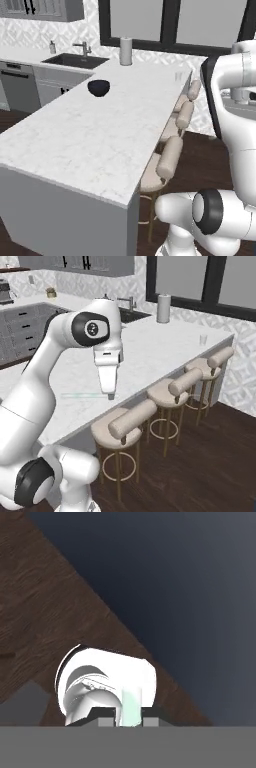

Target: Take a straw from the drawer in front and place it inside the glass cup on the dining counter.

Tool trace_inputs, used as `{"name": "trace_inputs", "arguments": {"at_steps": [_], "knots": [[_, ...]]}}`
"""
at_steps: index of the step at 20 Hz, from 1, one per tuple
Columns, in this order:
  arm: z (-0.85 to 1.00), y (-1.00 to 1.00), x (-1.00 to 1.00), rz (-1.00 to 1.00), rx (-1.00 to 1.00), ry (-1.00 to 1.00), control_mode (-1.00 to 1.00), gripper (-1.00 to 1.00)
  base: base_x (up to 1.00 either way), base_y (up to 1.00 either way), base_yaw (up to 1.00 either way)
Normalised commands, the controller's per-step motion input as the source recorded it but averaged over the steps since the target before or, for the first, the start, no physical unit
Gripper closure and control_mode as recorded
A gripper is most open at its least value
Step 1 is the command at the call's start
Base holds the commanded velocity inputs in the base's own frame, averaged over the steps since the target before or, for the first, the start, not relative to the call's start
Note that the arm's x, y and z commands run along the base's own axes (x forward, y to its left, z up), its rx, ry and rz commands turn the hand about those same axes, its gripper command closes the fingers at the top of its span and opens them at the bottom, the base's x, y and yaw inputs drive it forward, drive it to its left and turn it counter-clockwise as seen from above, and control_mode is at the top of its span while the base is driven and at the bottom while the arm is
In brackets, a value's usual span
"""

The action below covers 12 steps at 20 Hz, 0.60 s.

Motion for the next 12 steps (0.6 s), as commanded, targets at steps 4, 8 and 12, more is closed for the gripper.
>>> {"name": "trace_inputs", "arguments": {"at_steps": [4, 8, 12], "knots": [[0.0, 0.0, 0.0, 0.0, 0.0, 0.0, 1.0, 1.0, 0.37, -0.89, 0.48], [0.0, 0.0, 0.0, 0.0, 0.0, 0.0, 1.0, 1.0, 0.23, -0.97, 0.46], [0.0, 0.0, 0.0, 0.0, 0.0, 0.0, 1.0, 1.0, 0.04, -1.0, 0.44]]}}
